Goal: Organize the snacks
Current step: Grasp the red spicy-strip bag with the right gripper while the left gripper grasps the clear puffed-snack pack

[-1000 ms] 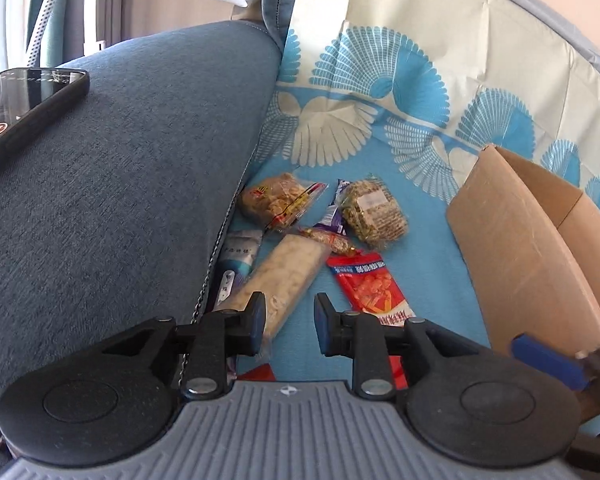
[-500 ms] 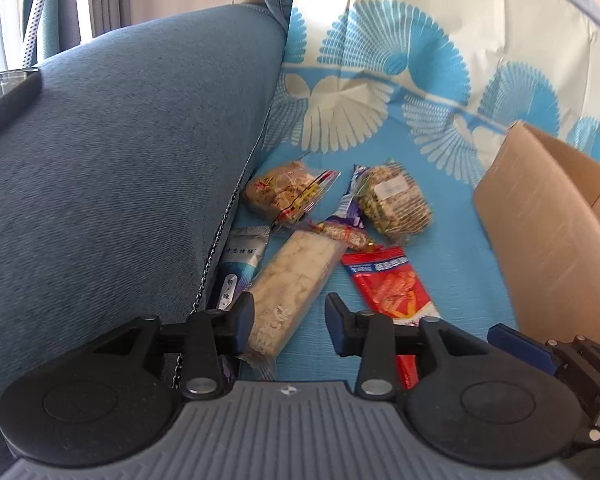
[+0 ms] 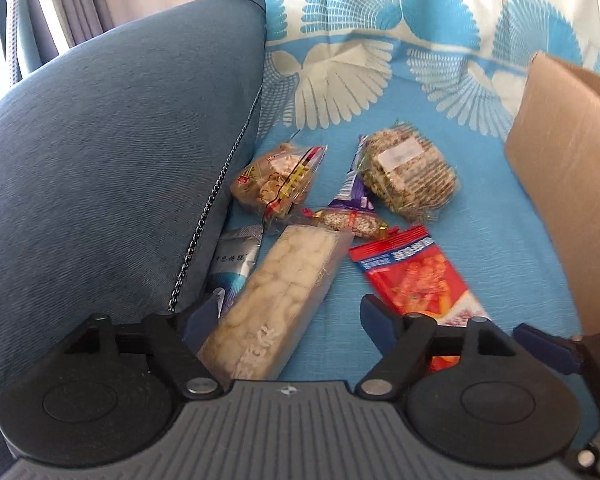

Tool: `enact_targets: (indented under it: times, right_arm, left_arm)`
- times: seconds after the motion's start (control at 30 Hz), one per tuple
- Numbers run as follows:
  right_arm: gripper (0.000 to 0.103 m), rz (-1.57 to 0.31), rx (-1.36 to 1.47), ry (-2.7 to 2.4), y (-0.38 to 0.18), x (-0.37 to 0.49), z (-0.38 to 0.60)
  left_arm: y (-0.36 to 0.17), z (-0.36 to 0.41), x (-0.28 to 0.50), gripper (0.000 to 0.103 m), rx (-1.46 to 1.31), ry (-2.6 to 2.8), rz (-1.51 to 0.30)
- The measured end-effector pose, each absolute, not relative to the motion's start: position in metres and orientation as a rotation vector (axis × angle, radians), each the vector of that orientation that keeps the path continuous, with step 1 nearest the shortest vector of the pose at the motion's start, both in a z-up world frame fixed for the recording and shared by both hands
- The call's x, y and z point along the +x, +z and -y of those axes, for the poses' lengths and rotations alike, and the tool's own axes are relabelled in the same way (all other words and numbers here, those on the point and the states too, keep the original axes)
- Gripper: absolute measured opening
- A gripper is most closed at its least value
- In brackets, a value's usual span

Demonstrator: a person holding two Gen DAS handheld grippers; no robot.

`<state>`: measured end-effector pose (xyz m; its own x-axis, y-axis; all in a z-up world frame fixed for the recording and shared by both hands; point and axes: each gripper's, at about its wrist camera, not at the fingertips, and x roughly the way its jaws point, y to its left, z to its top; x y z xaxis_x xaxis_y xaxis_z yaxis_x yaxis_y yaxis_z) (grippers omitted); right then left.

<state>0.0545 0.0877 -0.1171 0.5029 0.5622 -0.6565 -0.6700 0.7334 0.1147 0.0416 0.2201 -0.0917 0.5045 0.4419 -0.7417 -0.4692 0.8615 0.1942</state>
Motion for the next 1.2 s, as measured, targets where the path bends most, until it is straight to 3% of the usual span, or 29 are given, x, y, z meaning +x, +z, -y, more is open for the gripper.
enact_targets:
  times: [0.17,0.47,0.57,0.63,0.73,1.2]
  right_arm:
    - [0.055,-0.691,-0.207,0.775,-0.118,0.048,-0.089]
    - [0.053,-0.697,-0.24,0.758,-0.111,0.04,-0.08]
    - [0.053,-0.709,-0.251,0.759,-0.108,0.033,-0.074]
    - [0.053,-0.719,-0.262,0.759,-0.106,0.027,-0.07]
    - [0.053,-0.733,-0.262,0.754,-0.102,0.021,-0.064]
    - [0.053,-0.781,-0.264,0.752,-0.09,-0.004,-0.034]
  left_arm:
    - [-0.101,-0.222,0.05,0.084,-0.011,0.558,-0.919]
    - [-0.103,-0.23,0.05,0.083,-0.061,0.526,-0.919]
    - [-0.1,-0.236,0.045,0.072,-0.126,0.516,-0.92]
    - [-0.097,-0.243,0.038,0.053,-0.176,0.519,-0.91]
    - [-0.091,-0.251,0.029,0.042,-0.25,0.482,-0.901]
    - [-0.062,-0.239,-0.016,0.04,-0.408,0.239,-0.894]
